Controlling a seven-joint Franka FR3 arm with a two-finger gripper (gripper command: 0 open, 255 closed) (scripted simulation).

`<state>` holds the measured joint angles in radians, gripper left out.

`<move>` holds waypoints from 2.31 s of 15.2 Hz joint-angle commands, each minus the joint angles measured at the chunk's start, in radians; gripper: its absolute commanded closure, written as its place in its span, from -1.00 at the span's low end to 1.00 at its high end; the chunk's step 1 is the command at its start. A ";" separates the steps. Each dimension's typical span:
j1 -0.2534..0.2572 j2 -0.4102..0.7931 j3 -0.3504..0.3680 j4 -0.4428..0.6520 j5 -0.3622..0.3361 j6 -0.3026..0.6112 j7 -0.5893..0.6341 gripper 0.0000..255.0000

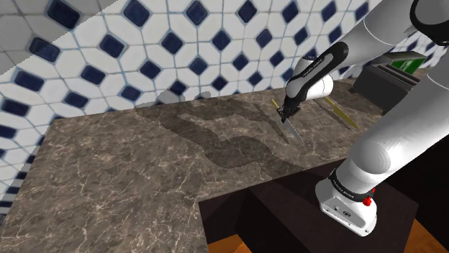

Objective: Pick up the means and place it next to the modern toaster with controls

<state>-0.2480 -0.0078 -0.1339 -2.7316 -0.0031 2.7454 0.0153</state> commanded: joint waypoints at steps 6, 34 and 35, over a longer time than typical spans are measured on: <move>-0.006 -0.117 0.000 0.005 -0.031 -0.122 0.021 1.00; -0.017 -0.427 0.021 0.161 -0.055 -0.587 0.043 1.00; -0.017 -0.433 0.022 0.170 -0.054 -0.602 0.043 1.00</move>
<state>-0.2648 -0.4362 -0.1120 -2.5745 -0.0577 2.1614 0.0590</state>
